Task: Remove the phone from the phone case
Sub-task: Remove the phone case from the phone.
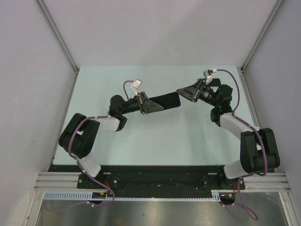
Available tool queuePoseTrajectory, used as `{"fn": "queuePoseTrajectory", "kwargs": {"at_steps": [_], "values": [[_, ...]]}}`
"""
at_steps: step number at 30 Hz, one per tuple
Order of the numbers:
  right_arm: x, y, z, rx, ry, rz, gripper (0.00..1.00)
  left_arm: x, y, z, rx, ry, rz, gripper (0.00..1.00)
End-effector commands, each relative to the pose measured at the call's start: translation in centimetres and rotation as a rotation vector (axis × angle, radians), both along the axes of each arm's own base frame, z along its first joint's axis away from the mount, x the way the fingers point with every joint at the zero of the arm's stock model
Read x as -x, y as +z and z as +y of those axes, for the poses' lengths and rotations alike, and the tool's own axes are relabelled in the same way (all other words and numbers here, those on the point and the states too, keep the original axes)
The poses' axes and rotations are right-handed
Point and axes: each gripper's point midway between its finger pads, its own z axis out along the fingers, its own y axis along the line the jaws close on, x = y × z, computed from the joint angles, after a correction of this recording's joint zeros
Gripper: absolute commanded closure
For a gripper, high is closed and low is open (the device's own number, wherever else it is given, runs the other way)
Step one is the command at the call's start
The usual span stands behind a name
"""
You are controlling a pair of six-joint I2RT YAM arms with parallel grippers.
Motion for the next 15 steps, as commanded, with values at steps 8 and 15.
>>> {"fn": "queuePoseTrajectory", "kwargs": {"at_steps": [8,15], "values": [[-1.8,-0.6,-0.8,-0.042,-0.091,0.112,0.87,6.5,8.3,0.5,0.190,-0.143,-0.595,1.00],[-2.1,-0.9,-1.1,-0.088,-0.120,0.170,0.88,7.1,8.4,0.4,0.187,-0.163,-0.621,1.00]]}}
